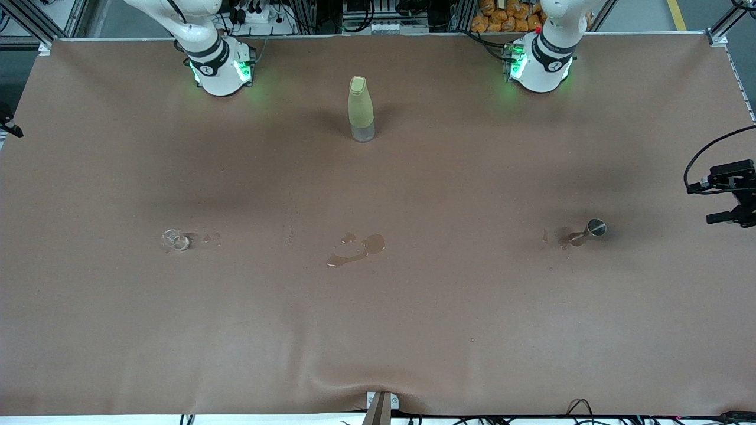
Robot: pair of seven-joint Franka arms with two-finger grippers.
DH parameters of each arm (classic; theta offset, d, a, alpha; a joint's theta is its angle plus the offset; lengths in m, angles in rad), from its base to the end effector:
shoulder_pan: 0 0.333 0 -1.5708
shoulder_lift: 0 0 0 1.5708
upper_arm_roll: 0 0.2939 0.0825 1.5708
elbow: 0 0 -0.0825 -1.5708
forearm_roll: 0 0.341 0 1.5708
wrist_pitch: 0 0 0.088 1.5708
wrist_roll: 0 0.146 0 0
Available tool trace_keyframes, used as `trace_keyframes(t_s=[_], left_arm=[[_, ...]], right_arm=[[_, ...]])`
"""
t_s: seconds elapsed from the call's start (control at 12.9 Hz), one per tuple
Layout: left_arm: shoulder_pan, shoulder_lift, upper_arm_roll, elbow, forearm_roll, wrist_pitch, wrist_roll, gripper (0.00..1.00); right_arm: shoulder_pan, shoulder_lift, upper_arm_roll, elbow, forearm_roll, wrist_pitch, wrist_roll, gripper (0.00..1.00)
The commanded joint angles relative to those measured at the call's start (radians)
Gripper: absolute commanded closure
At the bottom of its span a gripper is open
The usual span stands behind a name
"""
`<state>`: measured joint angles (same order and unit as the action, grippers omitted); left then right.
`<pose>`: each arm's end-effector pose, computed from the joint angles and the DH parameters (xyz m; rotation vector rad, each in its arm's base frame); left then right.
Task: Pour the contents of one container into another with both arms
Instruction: 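Move the left gripper down toward the steel jigger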
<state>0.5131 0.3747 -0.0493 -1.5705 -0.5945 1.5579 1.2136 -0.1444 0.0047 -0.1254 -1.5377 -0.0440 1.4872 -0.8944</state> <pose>0.5433 0.1828 0.3852 2.3216 -0.7663 0.2556 0.4823 -0.1402 0.5682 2.9824 0.9588 -0.1105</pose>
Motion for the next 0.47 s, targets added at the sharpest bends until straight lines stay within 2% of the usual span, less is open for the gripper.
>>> trace_keyframes(t_s=[0.0, 0.39], left_arm=[[0.036, 0.075, -0.011, 0.017, -0.082, -0.088, 0.112, 0.00], [0.010, 0.122, -0.035, 0.015, -0.068, -0.110, 0.323, 0.00]], right_arm=[[-0.014, 0.017, -0.016, 0.013, -0.014, 0.002, -0.241, 0.00], [-0.014, 0.024, -0.059, -0.007, -0.011, 0.057, -0.752, 0.00]])
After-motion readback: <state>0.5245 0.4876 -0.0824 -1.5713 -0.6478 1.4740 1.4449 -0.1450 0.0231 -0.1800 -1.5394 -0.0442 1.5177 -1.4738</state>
